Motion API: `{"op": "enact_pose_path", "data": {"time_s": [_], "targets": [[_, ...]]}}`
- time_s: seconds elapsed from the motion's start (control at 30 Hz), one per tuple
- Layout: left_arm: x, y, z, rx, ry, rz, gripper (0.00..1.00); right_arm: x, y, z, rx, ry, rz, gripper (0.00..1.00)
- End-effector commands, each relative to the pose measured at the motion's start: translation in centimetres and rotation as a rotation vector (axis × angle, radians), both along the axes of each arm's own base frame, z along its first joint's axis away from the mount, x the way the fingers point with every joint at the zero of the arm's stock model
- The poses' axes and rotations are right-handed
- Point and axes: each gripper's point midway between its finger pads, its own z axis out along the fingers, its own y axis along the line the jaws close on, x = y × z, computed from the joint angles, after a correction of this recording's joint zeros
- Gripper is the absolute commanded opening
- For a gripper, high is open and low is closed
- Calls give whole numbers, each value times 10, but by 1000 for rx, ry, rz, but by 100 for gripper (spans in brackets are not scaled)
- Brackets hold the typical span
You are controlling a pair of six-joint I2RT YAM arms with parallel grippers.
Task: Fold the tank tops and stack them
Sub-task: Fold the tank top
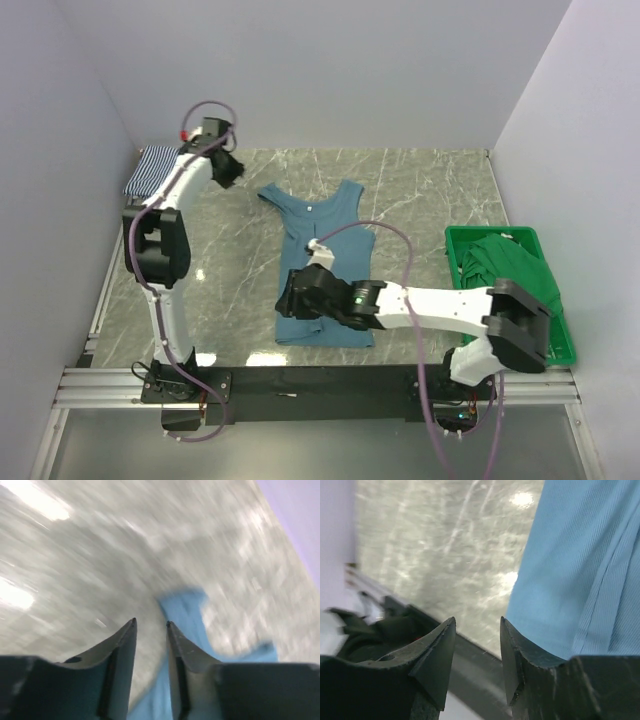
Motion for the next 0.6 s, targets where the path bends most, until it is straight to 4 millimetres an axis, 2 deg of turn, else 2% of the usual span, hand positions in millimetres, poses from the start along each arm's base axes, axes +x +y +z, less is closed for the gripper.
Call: {"op": "enact_pose_path", "data": {"time_s": [0.0,0.03,0.07,0.13,0.23,0.27,0.37,0.57], "targets": [[3,30,-20,22,65,86,35,8,-2,-15,-165,-64,57,47],[8,36,-18,25,66,101,32,11,-2,-22,-191,-61,54,47],[10,46,-31,20,91,114,27,12,1,-20,-193,-67,61,47],[15,49,-44,-15,94,94,22,13,0,-23,-199,-67,63,46],[29,37,-58,-74,93,21,17,16,-7,-22,-197,-76,50,46],[30,31,-69,-89,112,3,18,17,-9,-22,-201,-81,48,46],[35,24,-75,-121,100,-12,21,22,-17,-19,-216,-101,35,46],[39,-14,-86,-193,79,-119,20,27,-31,-19,-214,-98,11,46]]}}
